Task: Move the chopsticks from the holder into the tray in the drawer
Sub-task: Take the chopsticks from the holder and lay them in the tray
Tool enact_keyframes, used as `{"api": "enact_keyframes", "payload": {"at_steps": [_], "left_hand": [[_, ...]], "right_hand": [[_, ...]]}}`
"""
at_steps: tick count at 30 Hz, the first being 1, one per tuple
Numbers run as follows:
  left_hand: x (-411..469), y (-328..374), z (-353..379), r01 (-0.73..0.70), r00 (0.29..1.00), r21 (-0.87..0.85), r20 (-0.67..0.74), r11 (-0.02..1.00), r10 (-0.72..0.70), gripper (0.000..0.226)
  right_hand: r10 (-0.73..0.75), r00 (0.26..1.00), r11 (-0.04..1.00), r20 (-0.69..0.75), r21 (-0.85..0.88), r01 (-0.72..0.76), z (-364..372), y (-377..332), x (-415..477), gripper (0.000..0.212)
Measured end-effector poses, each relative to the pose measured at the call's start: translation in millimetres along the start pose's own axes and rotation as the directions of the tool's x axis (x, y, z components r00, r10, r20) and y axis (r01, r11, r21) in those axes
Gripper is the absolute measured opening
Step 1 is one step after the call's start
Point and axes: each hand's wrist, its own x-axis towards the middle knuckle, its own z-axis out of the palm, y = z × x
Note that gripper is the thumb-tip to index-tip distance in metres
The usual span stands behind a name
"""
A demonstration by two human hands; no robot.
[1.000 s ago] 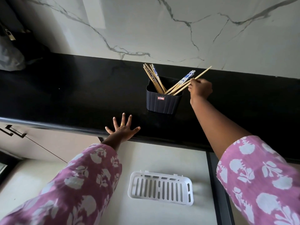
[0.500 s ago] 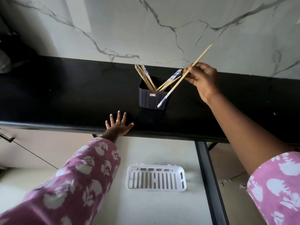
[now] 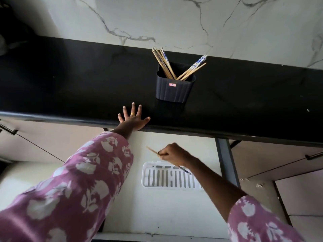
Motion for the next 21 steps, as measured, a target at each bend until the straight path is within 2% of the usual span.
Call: {"api": "enact_keyframes", "payload": {"at_steps": [3, 6, 12, 21], "left_hand": [[1, 1, 1, 0.003, 1.000, 0.001, -0.006, 1.000, -0.003, 0.076], [4, 0, 0, 0.008, 1.000, -0.002, 0.002, 1.000, -0.008, 0.076], [6, 1, 0, 0.013, 1.000, 0.000, 0.004, 1.000, -0.013, 0.076], [5, 2, 0, 0.017, 1.000, 0.003, 0.008, 1.000, -0.017, 0.076]], "right_hand": [[0.034, 0.997, 0.980, 0.065, -0.199, -0.021, 43, 9, -1, 0.029], [0.115, 0.992, 0.927, 0.043, -0.365, -0.091, 72, 19, -1, 0.031], [0.177, 0.984, 0.877, 0.028, -0.459, -0.145, 95, 31, 3, 0.028], [0.056, 0.996, 0.822, 0.069, -0.569, -0.007, 112, 45, 11, 0.032]]}}
